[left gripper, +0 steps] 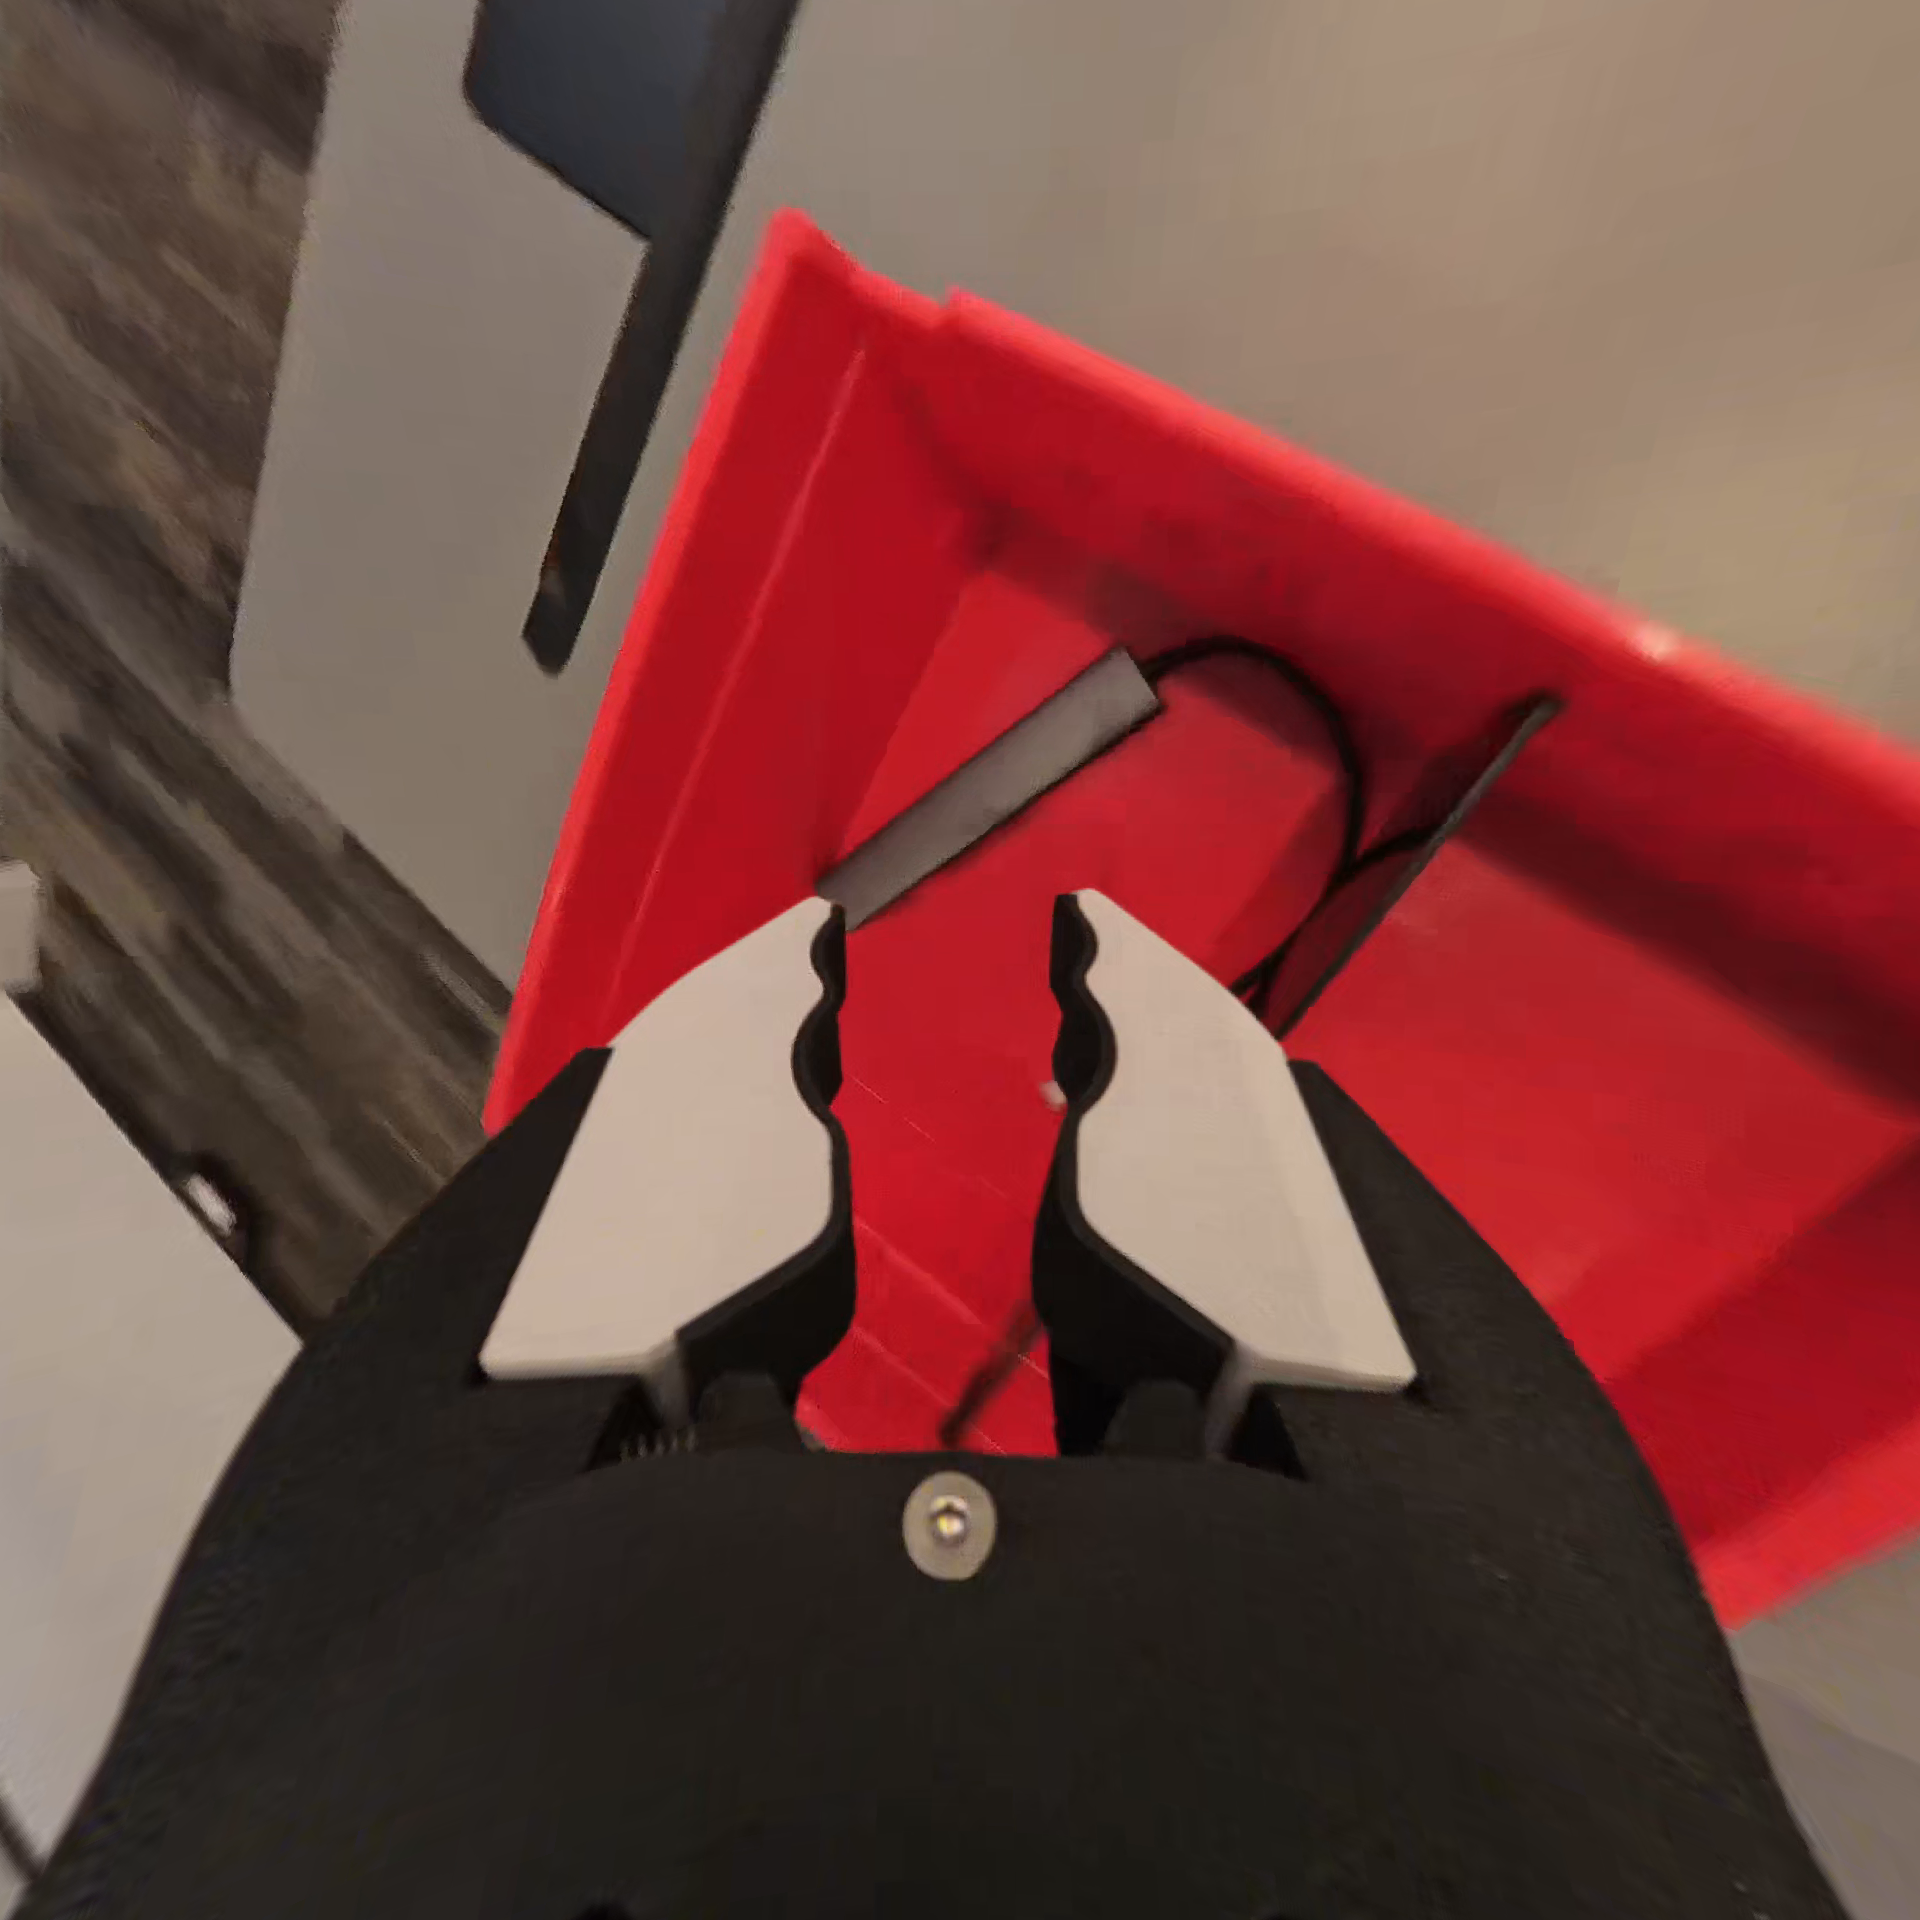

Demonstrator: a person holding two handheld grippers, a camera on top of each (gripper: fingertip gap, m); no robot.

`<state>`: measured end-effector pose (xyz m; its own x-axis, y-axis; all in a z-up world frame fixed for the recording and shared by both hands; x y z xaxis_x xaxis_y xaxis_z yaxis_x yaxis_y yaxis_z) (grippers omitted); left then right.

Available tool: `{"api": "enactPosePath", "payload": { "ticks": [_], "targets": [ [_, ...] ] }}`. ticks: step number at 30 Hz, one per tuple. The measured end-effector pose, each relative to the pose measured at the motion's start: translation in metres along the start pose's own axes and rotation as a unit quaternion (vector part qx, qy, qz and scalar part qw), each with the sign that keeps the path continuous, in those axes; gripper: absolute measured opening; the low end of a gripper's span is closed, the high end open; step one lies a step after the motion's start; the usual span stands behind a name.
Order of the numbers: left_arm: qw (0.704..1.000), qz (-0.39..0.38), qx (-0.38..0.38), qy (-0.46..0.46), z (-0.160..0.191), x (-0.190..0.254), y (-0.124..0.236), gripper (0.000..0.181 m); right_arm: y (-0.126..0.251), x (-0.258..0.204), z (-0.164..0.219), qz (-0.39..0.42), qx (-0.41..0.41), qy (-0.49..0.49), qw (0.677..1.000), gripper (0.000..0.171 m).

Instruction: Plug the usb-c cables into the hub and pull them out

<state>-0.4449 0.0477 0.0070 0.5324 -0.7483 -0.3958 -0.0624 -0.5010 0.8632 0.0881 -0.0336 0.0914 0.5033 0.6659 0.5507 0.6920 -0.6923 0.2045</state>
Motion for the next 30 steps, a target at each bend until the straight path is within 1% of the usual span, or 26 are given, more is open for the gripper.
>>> {"api": "enactPosePath", "payload": {
  "ticks": [1,2,3,4,6,8,14,18,21,23,24,28,30],
  "targets": [
    [0.999,0.012,-0.002,-0.045,0.002,0.0,-0.01,0.037,-0.003,-0.003,0.0,-0.006,-0.007,0.006,1.0,0.027],
    [0.996,0.017,-0.004,-0.088,0.004,0.0,-0.018,0.032,-0.006,-0.005,0.001,-0.011,-0.015,0.012,1.0,0.027],
    [0.992,0.027,-0.007,-0.12,0.006,0.0,-0.026,0.032,-0.008,-0.007,0.001,-0.015,-0.022,0.016,1.0,0.028],
    [0.989,0.042,-0.012,-0.141,0.007,-0.001,-0.034,0.039,-0.01,-0.008,0.002,-0.017,-0.027,0.019,0.999,0.028],
    [0.982,0.077,-0.028,-0.171,0.008,-0.002,-0.048,0.043,-0.011,-0.008,0.003,-0.017,-0.032,0.019,0.999,0.028],
    [0.975,0.102,-0.026,-0.197,0.006,-0.003,-0.058,0.049,-0.011,-0.008,0.005,-0.017,-0.035,0.013,0.999,0.028],
    [0.95,0.146,-0.037,-0.273,0.005,-0.008,-0.089,0.048,-0.014,-0.008,0.013,-0.025,-0.046,-0.007,0.999,0.028],
    [0.942,0.164,-0.037,-0.29,0.012,-0.012,-0.103,0.051,-0.019,-0.011,0.02,-0.032,-0.068,-0.011,0.997,0.028],
    [0.941,0.205,-0.026,-0.269,0.016,-0.013,-0.105,0.039,-0.023,-0.013,0.024,-0.04,-0.077,-0.014,0.996,0.028],
    [0.941,0.215,-0.027,-0.26,0.017,-0.013,-0.105,0.034,-0.024,-0.013,0.026,-0.043,-0.079,-0.016,0.996,0.028],
    [0.942,0.208,-0.032,-0.263,0.018,-0.014,-0.105,0.024,-0.025,-0.013,0.027,-0.043,-0.08,-0.016,0.996,0.028],
    [0.942,0.176,-0.06,-0.28,0.025,-0.013,-0.102,0.023,-0.023,-0.012,0.027,-0.043,-0.082,-0.015,0.996,0.028],
    [0.948,0.169,-0.052,-0.266,0.027,-0.013,-0.102,0.024,-0.021,-0.011,0.026,-0.041,-0.077,-0.015,0.996,0.027]
  ]
}}
Point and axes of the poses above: each gripper's, where its closed fingertips meet, y back along the fingers, z out of its underside, x = y × z across the jaws, the point moved 7 cm from there along y, back along the fingers, and after that the axes turned 3 degrees about y, right-handed, at the moved point
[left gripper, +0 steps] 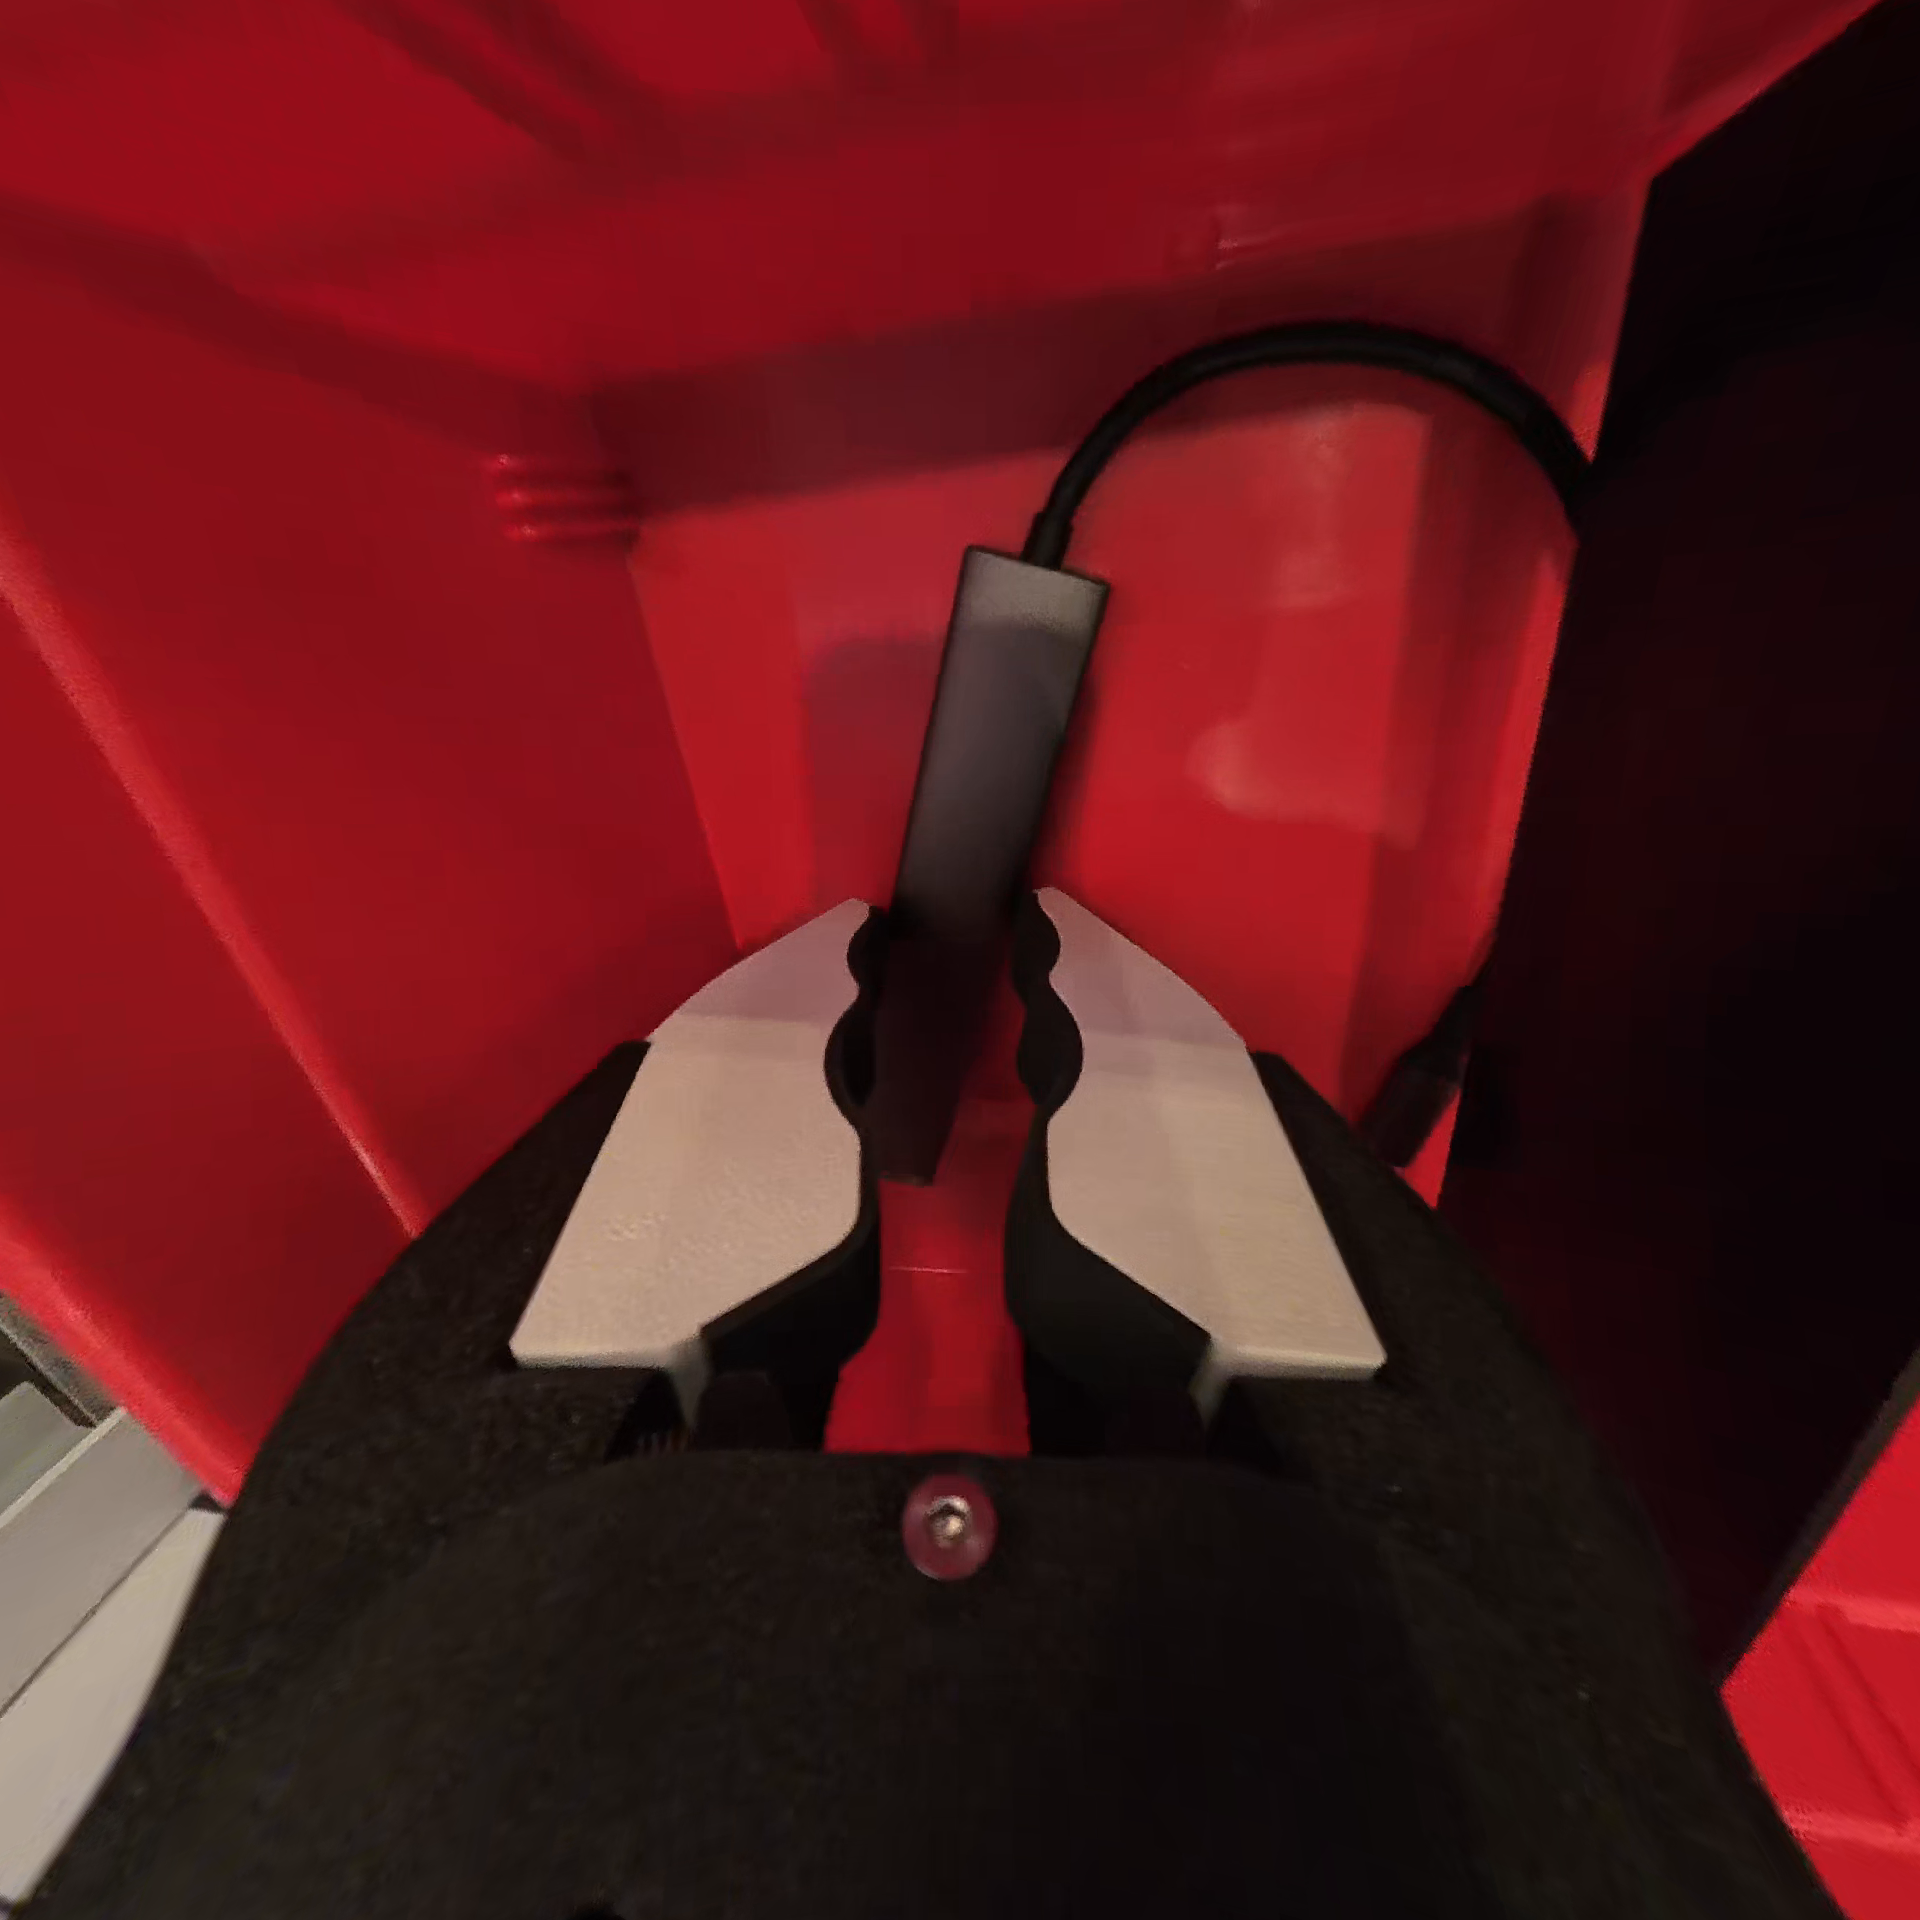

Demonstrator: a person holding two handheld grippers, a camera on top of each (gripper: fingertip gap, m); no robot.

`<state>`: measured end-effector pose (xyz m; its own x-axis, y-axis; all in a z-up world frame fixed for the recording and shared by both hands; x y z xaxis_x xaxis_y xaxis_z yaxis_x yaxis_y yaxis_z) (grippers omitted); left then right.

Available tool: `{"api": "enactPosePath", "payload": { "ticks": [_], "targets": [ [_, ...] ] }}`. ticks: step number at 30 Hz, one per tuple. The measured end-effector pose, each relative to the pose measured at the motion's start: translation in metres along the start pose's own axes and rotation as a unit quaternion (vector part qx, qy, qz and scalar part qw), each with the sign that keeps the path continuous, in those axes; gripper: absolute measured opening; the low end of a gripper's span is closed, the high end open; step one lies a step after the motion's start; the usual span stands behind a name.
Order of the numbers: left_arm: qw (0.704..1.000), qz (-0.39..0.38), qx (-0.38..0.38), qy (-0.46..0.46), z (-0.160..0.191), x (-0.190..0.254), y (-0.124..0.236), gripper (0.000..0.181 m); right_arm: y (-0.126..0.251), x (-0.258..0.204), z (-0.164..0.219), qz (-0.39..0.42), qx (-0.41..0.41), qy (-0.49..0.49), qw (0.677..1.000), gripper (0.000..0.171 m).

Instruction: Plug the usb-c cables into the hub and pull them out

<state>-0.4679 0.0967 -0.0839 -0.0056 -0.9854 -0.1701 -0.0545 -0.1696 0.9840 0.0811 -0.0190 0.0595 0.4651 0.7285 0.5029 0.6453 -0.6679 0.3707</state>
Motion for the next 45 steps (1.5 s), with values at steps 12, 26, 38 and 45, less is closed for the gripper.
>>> {"api": "enactPosePath", "payload": {
  "ticks": [12,26,38,45],
  "targets": [
    [0.983,-0.16,-0.045,0.073,0.011,-0.003,0.031,0.023,0.009,-0.002,-0.008,0.004,0.014,0.015,1.0,0.027],
    [0.805,-0.569,0.055,0.157,0.006,0.023,0.179,0.022,0.019,0.0,-0.018,0.024,0.042,0.022,0.999,0.027],
    [0.797,-0.551,0.241,-0.059,-0.257,0.108,0.189,0.023,-0.02,-0.058,-0.126,-0.033,0.139,-0.106,0.984,0.036],
    [0.794,-0.561,0.213,-0.1,-0.329,0.121,0.171,0.022,-0.042,-0.051,-0.102,-0.079,0.09,-0.209,0.97,0.04]
  ]
}}
Point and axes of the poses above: each gripper's, where its closed fingertips meet, y back along the fingers, z out of its underside, x = y × z across the jaws, the point moved 7 cm from there along y, back along the fingers, and after that the axes turned 3 degrees about y, right-handed, at the moved point
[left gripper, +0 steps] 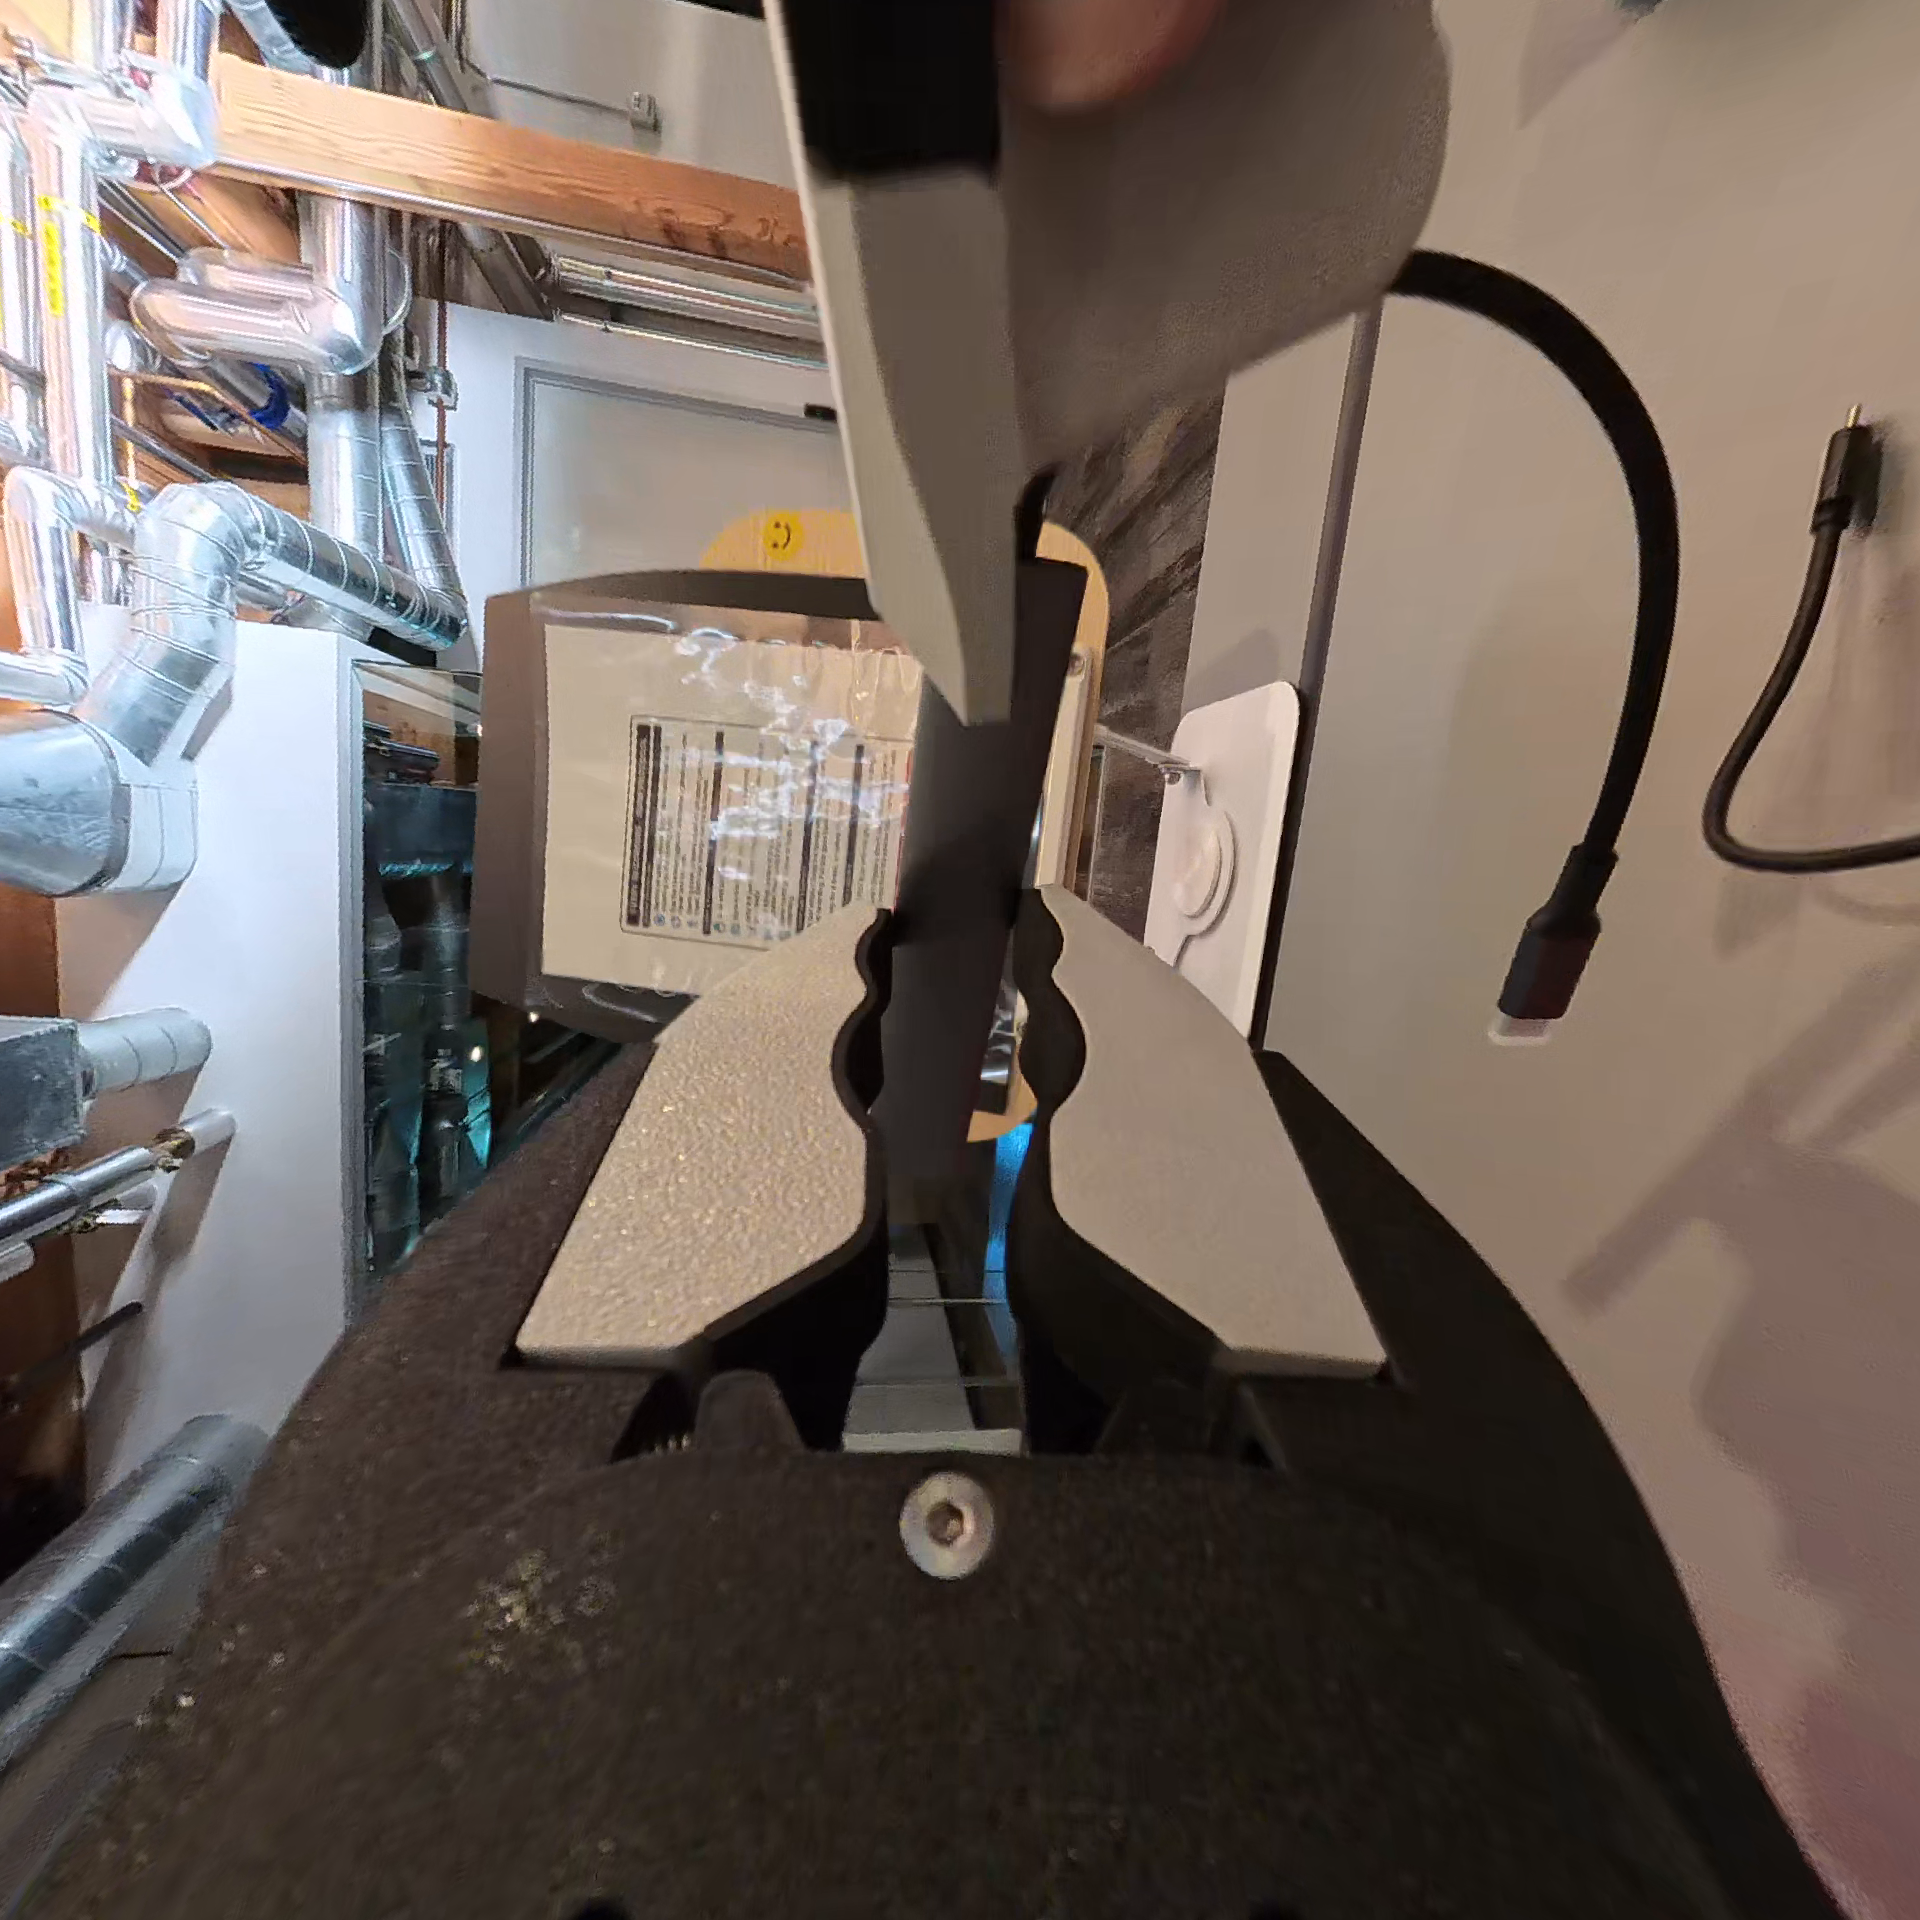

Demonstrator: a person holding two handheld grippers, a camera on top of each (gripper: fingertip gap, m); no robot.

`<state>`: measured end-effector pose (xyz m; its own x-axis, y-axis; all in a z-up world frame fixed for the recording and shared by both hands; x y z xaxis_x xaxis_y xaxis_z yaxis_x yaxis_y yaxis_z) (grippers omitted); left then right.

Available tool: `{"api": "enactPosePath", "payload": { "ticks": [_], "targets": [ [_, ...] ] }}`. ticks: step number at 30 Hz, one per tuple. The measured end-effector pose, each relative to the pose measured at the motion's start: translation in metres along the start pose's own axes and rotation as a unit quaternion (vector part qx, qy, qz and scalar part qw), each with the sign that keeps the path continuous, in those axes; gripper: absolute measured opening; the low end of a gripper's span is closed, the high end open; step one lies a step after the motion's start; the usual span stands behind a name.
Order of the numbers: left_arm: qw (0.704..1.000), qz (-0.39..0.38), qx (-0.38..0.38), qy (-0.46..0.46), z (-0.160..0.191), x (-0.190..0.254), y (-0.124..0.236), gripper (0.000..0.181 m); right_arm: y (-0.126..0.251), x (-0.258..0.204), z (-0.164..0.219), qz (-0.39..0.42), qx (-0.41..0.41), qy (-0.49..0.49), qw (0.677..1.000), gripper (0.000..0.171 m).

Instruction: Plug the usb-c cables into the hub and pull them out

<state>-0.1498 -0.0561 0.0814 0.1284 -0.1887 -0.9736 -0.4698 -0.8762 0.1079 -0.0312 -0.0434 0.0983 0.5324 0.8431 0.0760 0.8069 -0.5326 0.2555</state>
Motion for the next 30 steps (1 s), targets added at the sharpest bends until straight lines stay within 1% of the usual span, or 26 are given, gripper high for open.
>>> {"api": "enactPosePath", "payload": {
  "ticks": [2,4,5,6,7,9,11,12,13,14,15,17,18,19,20,22,24,26,28,30],
  "targets": [
    [1.0,0.002,-0.004,-0.002,-0.009,0.001,-0.002,0.022,-0.001,0.005,0.007,-0.011,-0.02,-0.001,1.0,0.033],
    [1.0,0.022,-0.012,0.007,-0.014,0.003,-0.005,0.022,-0.001,0.004,0.011,-0.059,-0.031,0.016,0.998,0.013],
    [0.999,0.045,-0.016,0.018,-0.015,0.006,-0.007,0.022,0.0,0.006,0.013,-0.066,-0.034,0.023,0.997,0.012],
    [0.997,0.067,-0.015,0.036,-0.014,0.008,-0.007,0.015,0.0,0.01,0.015,-0.059,-0.039,0.041,0.997,0.012],
    [0.994,0.084,-0.012,0.063,-0.011,0.008,-0.005,0.013,0.001,0.013,0.018,-0.051,-0.04,0.071,0.995,0.012],
    [0.983,0.116,-0.01,0.145,-0.002,0.002,0.0,0.031,0.003,0.018,0.026,-0.037,-0.044,0.159,0.986,0.011],
    [0.958,0.165,-0.004,0.235,0.011,-0.003,0.002,0.05,0.006,0.017,0.033,-0.045,-0.034,0.234,0.971,0.011],
    [0.942,0.197,0.007,0.273,0.015,-0.002,0.002,0.055,0.007,0.015,0.036,-0.055,-0.013,0.265,0.963,0.011],
    [0.926,0.229,0.018,0.301,0.018,0.001,0.001,0.054,0.007,0.016,0.035,-0.056,0.004,0.266,0.962,0.011],
    [0.914,0.257,0.022,0.313,0.019,0.007,-0.001,0.054,0.007,0.014,0.035,-0.076,0.018,0.262,0.962,0.011],
    [0.912,0.268,0.015,0.311,0.022,0.013,-0.004,0.054,0.009,0.008,0.036,-0.112,0.04,0.271,0.955,0.011],
    [0.919,0.273,0.01,0.284,0.024,0.025,-0.01,0.049,0.011,0.002,0.039,-0.146,0.076,0.298,0.94,0.011],
    [0.92,0.28,0.011,0.275,0.024,0.031,-0.011,0.04,0.011,0.001,0.041,-0.155,0.077,0.302,0.938,0.011],
    [0.917,0.294,0.018,0.271,0.023,0.036,-0.011,0.02,0.011,0.0,0.042,-0.163,0.076,0.302,0.936,0.011],
    [0.913,0.301,0.021,0.273,0.022,0.04,-0.012,0.012,0.011,0.001,0.044,-0.167,0.079,0.305,0.934,0.012],
    [0.908,0.314,0.012,0.278,0.022,0.046,-0.012,0.01,0.008,0.003,0.05,-0.173,0.081,0.301,0.934,0.012],
    [0.914,0.292,-0.021,0.28,0.027,0.05,-0.014,0.009,0.002,0.01,0.055,-0.146,0.071,0.283,0.945,0.015],
    [0.926,0.25,-0.083,0.27,0.04,0.054,-0.015,0.008,-0.004,0.021,0.063,-0.101,0.037,0.286,0.952,0.031],
    [0.936,0.19,-0.165,0.248,0.061,0.057,-0.014,0.008,-0.005,0.032,0.071,-0.072,-0.004,0.284,0.956,0.033],
    [0.925,0.158,-0.256,0.233,0.083,0.065,-0.013,0.008,-0.004,0.039,0.08,-0.069,-0.032,0.276,0.958,0.033]
  ]
}}
Point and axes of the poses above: each gripper's, where its closed fingertips meet, y back along the fingers, z out of its underside, x = y × z across the jaws, the point moved 7 cm from there along y, back along the fingers, and after that the axes turned 3 degrees about y, right-handed, at the moved point
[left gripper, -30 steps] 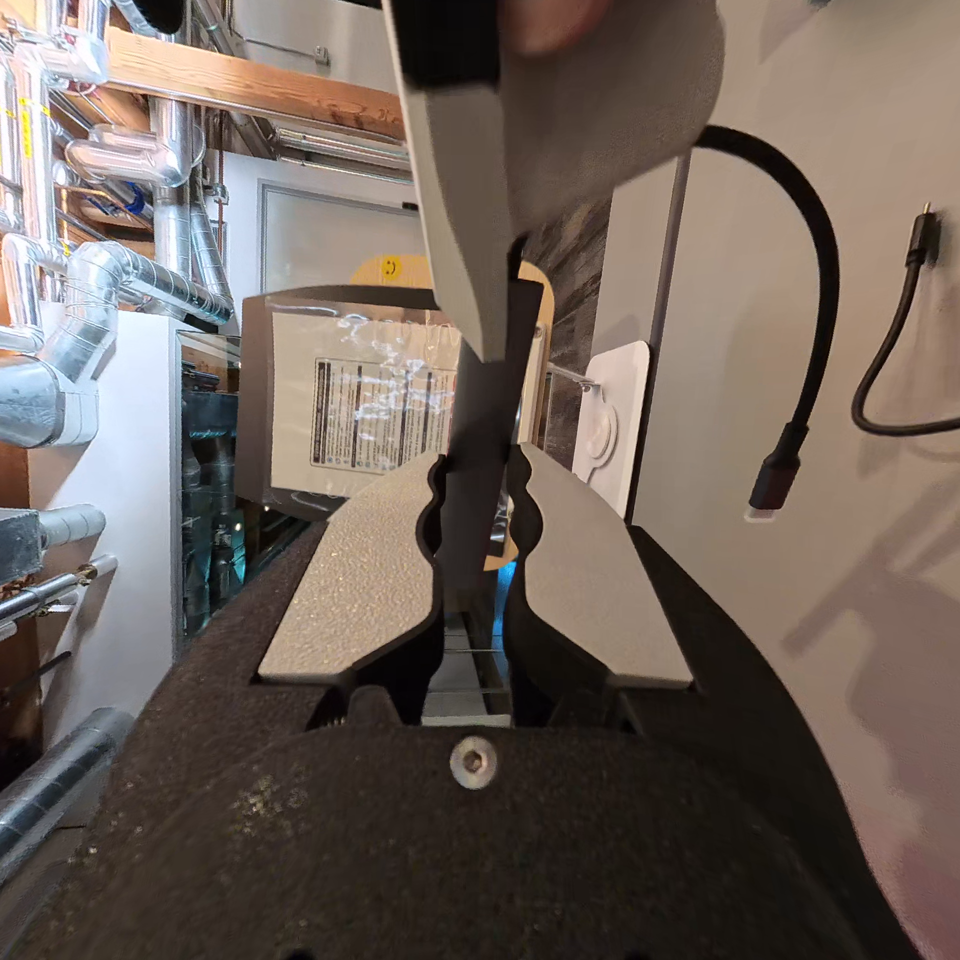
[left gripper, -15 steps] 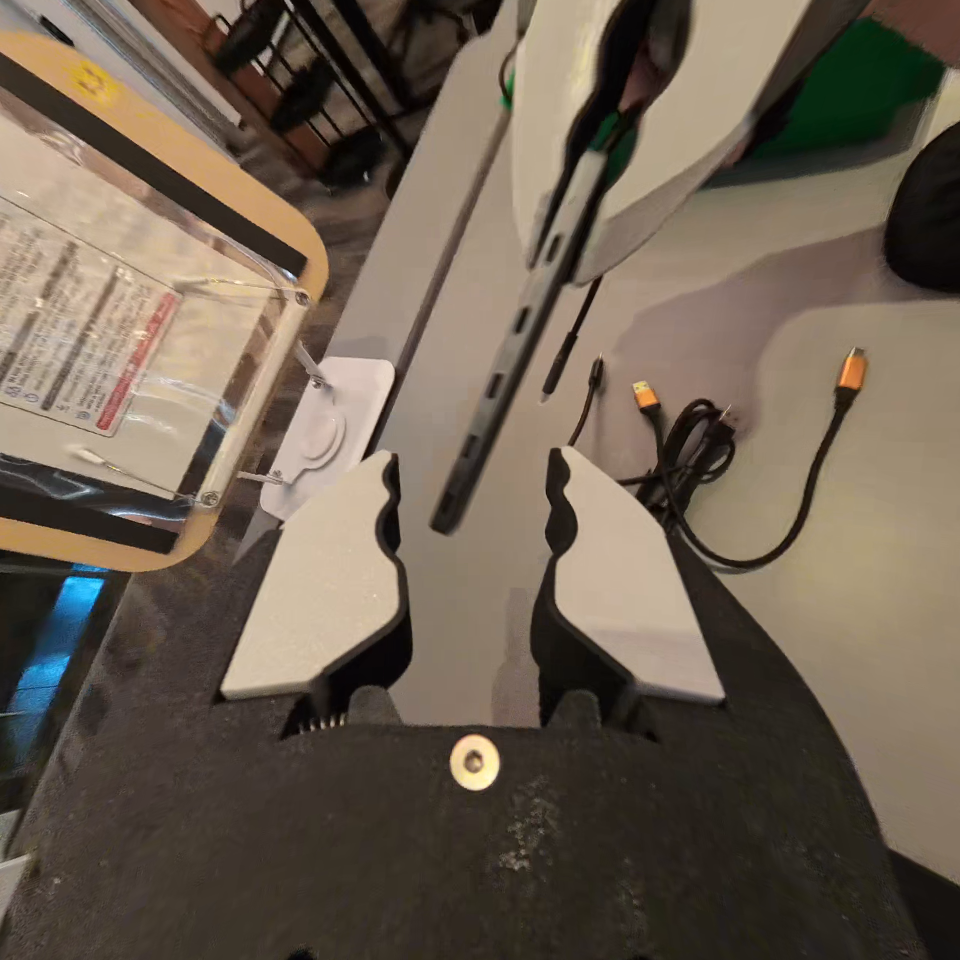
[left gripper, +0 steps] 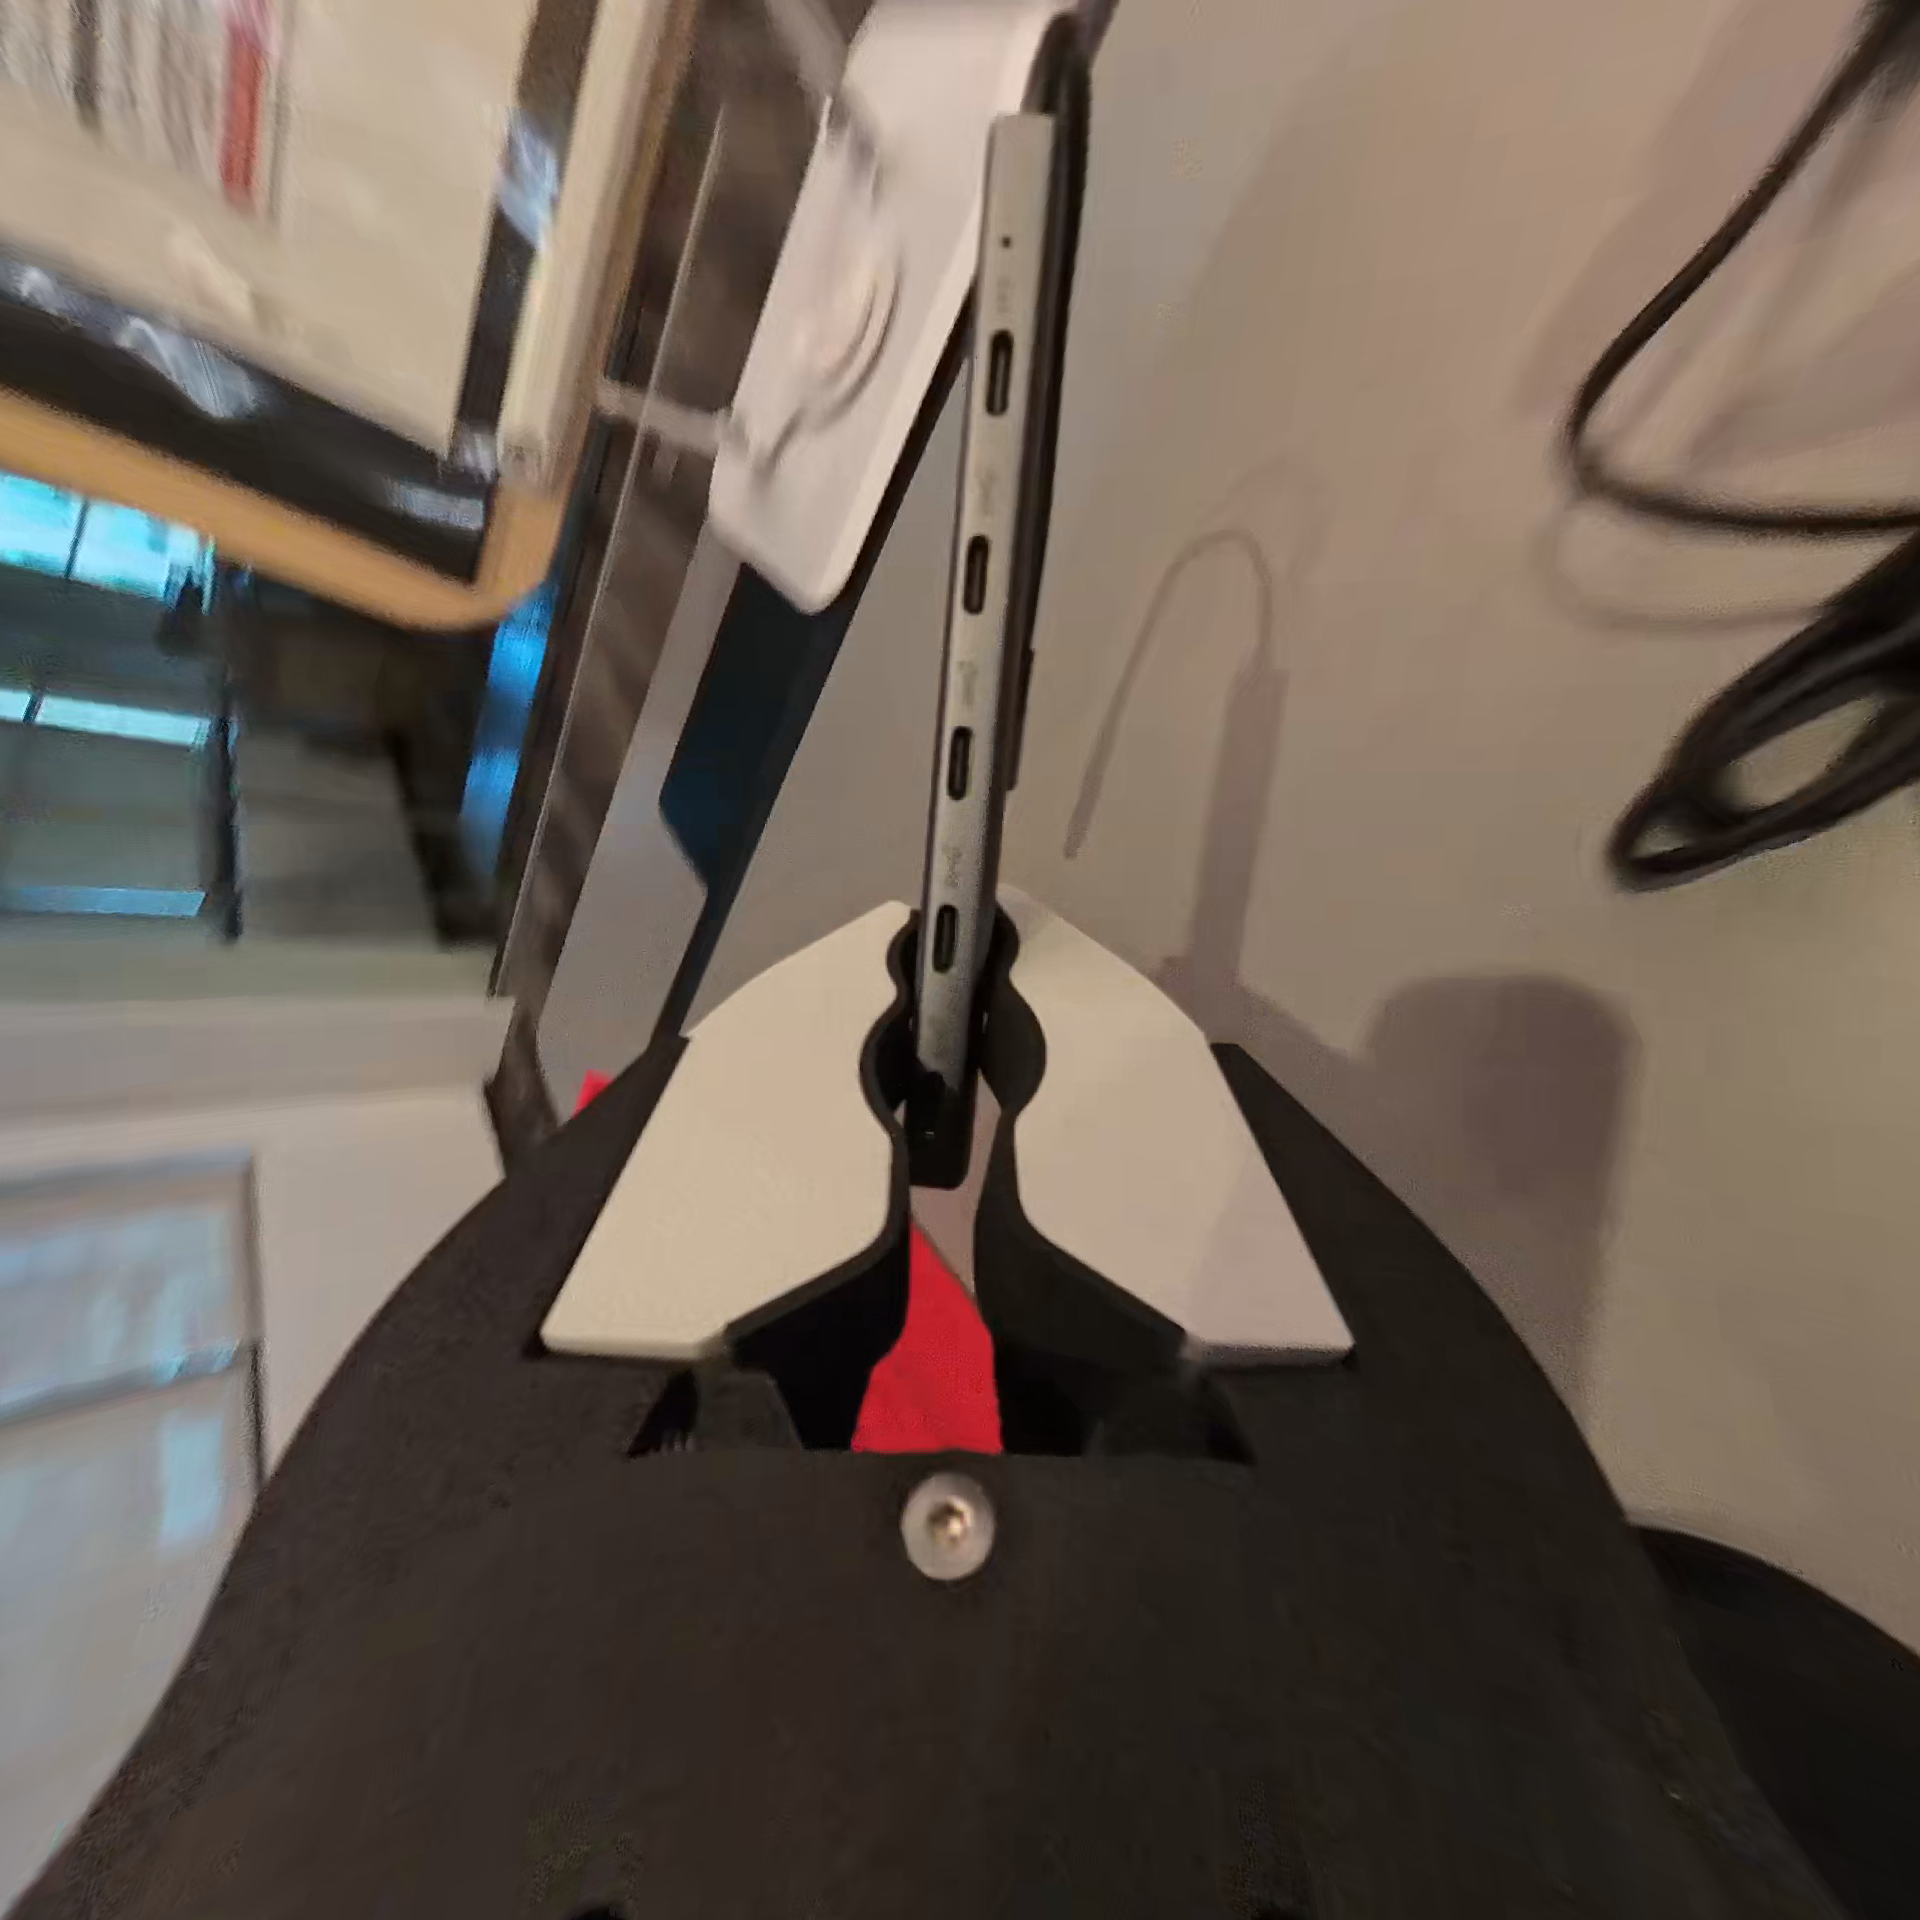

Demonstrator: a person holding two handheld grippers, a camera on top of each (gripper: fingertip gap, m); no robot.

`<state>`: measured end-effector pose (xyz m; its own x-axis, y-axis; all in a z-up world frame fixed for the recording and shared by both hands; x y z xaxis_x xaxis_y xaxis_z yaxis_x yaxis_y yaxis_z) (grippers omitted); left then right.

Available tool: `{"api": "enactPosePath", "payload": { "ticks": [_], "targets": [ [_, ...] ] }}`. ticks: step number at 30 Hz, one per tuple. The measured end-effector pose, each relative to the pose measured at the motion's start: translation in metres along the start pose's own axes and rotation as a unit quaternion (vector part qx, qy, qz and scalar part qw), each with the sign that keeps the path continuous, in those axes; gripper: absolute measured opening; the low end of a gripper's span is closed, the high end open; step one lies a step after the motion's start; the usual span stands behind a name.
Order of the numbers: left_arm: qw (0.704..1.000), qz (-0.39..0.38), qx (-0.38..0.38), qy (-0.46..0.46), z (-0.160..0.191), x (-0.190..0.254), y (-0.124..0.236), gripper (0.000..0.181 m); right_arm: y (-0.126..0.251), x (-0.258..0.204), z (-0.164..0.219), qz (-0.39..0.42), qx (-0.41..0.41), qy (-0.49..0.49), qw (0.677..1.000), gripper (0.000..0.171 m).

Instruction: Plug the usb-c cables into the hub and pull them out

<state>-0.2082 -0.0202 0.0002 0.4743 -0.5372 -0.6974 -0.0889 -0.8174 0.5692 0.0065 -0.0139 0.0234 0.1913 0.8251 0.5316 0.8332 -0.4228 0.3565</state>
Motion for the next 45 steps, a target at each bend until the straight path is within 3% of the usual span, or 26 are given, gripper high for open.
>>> {"api": "enactPosePath", "payload": {
  "ticks": [4,7,11,16,21,24,27,36,40,45],
  "targets": [
    [0.994,-0.051,-0.1,-0.004,0.031,0.007,-0.022,0.008,-0.001,-0.009,0.008,-0.05,-0.02,-0.023,0.998,0.029],
    [0.985,-0.072,-0.145,-0.063,0.046,0.023,-0.034,0.008,-0.004,-0.02,0.014,-0.091,-0.055,-0.024,0.994,0.029],
    [0.983,-0.02,-0.168,-0.065,0.062,0.048,-0.047,0.008,-0.007,-0.032,0.028,-0.151,-0.091,-0.054,0.983,0.029],
    [0.983,0.109,-0.14,0.039,0.064,0.063,-0.046,0.016,-0.017,-0.044,0.058,-0.199,-0.149,-0.087,0.965,0.029],
    [0.957,0.23,-0.099,0.149,0.059,0.062,-0.032,0.053,-0.044,-0.056,0.079,-0.213,-0.192,-0.066,0.956,0.029],
    [0.957,0.226,-0.076,0.167,0.059,0.057,-0.02,0.058,-0.056,-0.065,0.082,-0.223,-0.197,-0.046,0.954,0.026],
    [0.954,0.227,-0.045,0.191,0.056,0.052,-0.006,0.058,-0.057,-0.069,0.082,-0.251,-0.21,-0.043,0.944,0.01],
    [0.913,0.27,0.092,0.291,0.037,0.063,0.026,0.056,-0.014,-0.03,0.025,-0.151,-0.096,-0.034,0.983,0.008],
    [0.861,0.334,0.155,0.351,0.024,0.073,0.031,0.052,0.005,-0.006,-0.004,-0.058,-0.045,-0.037,0.997,0.008],
    [0.816,0.359,0.177,0.416,0.015,0.069,0.026,0.045,0.023,0.016,-0.038,0.05,0.038,-0.064,0.996,0.008]
  ]
}}
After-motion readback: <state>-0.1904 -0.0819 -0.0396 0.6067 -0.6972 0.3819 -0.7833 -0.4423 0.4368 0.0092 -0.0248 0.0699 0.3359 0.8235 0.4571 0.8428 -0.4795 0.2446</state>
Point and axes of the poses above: each gripper's, where its closed fingertips meet, y back along the fingers, z out of its underside, x = y × z across the jaws, the point moved 7 cm from there along y, back along the fingers, and after that the axes turned 3 degrees about y, right-handed, at the moved point
